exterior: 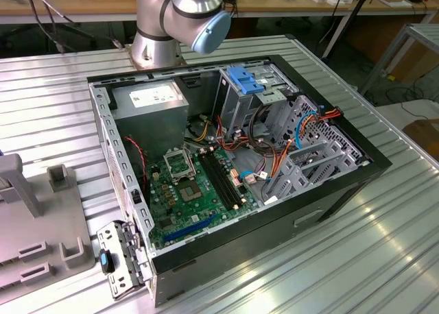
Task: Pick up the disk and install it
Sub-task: 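Pick up the disk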
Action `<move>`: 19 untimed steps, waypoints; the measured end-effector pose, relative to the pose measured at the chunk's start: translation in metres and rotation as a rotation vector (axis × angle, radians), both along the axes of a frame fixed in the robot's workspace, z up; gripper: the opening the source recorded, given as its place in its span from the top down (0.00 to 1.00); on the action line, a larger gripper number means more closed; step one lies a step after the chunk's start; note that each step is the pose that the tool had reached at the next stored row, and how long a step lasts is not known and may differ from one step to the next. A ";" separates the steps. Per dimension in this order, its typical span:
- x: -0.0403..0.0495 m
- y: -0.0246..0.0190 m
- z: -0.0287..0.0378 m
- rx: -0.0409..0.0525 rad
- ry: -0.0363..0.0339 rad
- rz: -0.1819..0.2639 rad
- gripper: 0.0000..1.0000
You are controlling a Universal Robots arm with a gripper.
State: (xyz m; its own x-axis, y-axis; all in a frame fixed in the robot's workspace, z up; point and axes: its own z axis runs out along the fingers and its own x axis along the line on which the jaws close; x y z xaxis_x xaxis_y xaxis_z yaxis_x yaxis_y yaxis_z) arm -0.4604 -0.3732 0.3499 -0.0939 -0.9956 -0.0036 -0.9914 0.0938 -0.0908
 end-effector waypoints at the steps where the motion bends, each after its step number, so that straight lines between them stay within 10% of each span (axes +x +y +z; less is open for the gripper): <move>1: -0.0012 0.0000 -0.0023 -0.0002 0.0006 0.000 0.45; 10: -0.0105 0.0000 -0.0193 -0.0001 0.0300 0.000 0.45; 19: -0.0105 0.0024 -0.0257 -0.0001 0.0380 0.000 0.45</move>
State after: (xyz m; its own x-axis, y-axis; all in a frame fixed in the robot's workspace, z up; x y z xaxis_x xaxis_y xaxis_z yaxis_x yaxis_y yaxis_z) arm -0.4709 -0.3708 0.3242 -0.0939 -0.9956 0.0001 -0.9942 0.0938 -0.0531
